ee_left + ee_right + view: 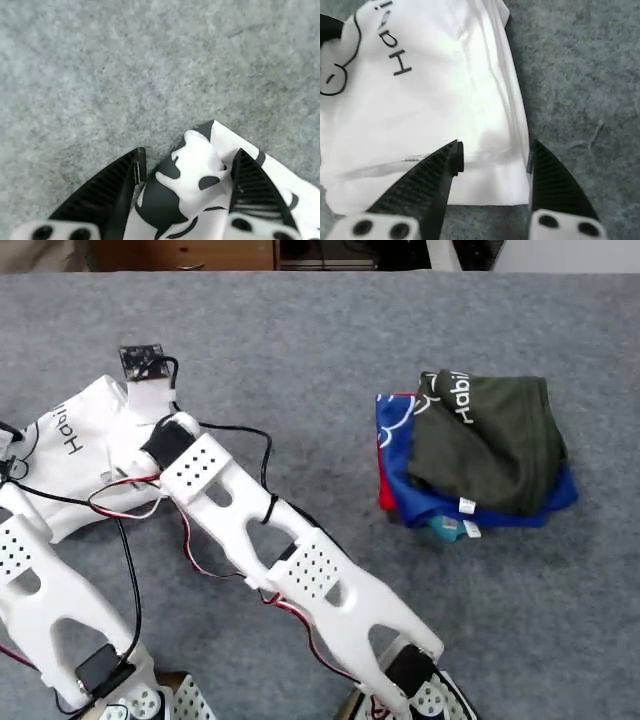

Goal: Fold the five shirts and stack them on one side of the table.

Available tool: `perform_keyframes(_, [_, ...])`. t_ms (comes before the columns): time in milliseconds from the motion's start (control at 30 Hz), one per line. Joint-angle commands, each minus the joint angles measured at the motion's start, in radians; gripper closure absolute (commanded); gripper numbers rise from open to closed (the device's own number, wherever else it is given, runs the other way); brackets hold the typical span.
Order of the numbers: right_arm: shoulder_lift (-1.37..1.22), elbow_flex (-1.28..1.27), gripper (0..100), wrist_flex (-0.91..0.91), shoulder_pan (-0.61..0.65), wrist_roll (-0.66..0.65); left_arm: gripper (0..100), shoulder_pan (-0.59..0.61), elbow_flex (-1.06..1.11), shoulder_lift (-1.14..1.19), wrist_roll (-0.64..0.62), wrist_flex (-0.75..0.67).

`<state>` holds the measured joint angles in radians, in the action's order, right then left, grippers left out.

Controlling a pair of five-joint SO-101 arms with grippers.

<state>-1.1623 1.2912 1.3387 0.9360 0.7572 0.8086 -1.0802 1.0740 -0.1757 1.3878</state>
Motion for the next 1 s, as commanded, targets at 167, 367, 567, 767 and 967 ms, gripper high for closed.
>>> perform_keyframes(167, [0.001, 0.056, 77.7, 0.049, -0.039, 0.014, 84, -0.048, -0.003, 0.004, 0.112, -0.005])
perform_keyframes(367, [-0.007, 0.108, 77.6, -0.008, -0.024, 0.083, 84, -0.046, -0.009, 0.004, 0.155, 0.046])
perform_keyframes(567, [-0.016, 0.105, 77.6, -0.069, 0.03, 0.086, 79, -0.041, -0.011, 0.004, 0.308, 0.115])
perform_keyframes(767, [-0.077, 0.108, 77.6, -0.08, 0.033, 0.086, 73, -0.026, -0.011, 0.004, 0.311, 0.114])
perform_keyframes(967, [-0.134, 0.107, 77.9, -0.043, 0.018, 0.086, 70, -0.023, -0.011, 0.002, 0.315, 0.115])
